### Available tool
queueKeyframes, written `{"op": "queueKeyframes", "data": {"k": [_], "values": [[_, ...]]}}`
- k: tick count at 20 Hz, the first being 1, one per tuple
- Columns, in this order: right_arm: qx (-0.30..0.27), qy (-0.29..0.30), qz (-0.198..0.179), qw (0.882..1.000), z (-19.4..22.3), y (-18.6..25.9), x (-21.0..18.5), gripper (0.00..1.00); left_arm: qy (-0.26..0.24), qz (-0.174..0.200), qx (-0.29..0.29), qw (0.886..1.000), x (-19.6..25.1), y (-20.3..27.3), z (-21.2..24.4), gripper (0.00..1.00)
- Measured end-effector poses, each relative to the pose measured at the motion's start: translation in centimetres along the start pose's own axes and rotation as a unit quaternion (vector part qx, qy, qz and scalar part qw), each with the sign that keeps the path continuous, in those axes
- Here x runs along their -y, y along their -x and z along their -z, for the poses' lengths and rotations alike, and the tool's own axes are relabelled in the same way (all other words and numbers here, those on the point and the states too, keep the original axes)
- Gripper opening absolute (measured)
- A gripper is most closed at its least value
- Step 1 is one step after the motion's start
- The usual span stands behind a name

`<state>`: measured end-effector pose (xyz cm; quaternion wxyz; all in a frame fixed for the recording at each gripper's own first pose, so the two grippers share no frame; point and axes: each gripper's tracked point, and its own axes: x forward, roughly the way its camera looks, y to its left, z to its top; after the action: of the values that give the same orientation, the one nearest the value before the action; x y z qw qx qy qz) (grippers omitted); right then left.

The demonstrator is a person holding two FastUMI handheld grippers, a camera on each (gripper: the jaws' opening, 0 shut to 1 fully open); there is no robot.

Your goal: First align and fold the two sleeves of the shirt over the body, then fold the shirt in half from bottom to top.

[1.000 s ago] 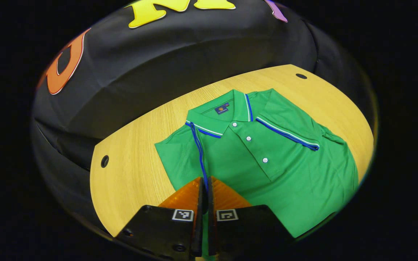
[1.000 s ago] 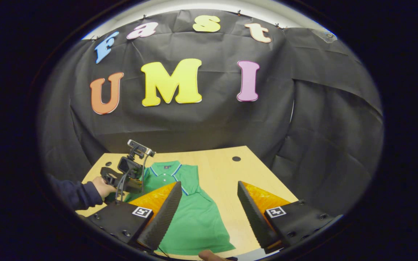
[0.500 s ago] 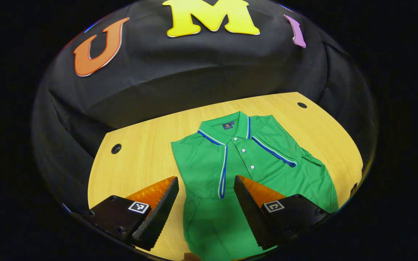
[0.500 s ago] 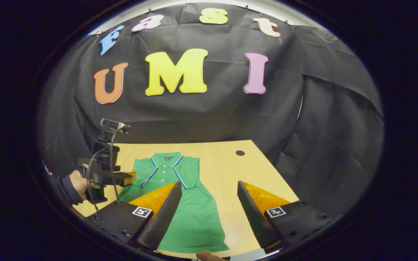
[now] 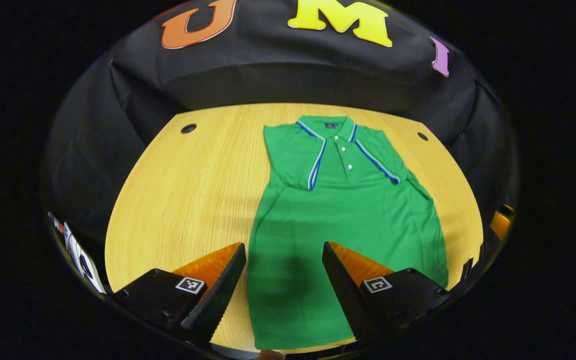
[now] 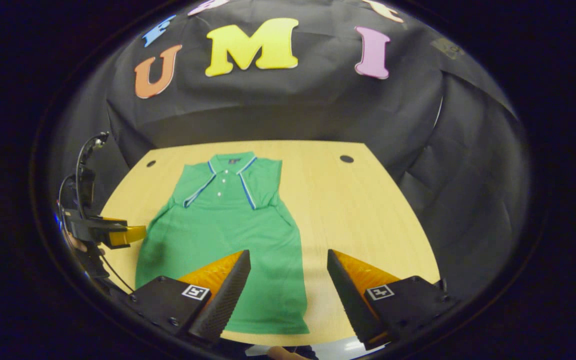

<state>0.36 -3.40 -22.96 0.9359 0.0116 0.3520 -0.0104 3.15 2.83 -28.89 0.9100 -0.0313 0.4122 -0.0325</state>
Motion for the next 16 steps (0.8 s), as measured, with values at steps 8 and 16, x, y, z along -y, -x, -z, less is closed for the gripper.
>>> {"op": "queueKeyframes", "data": {"k": [8,16], "values": [[-0.143,0.021,-0.013,0.989,11.5,-3.0,1.0,0.98,0.043,-0.009,-0.107,0.993,-0.8,1.9,10.7,0.99],[-0.214,0.037,-0.012,0.976,16.7,-2.9,1.0,0.98,0.028,-0.011,-0.197,0.980,-0.6,3.8,17.6,0.99]]}}
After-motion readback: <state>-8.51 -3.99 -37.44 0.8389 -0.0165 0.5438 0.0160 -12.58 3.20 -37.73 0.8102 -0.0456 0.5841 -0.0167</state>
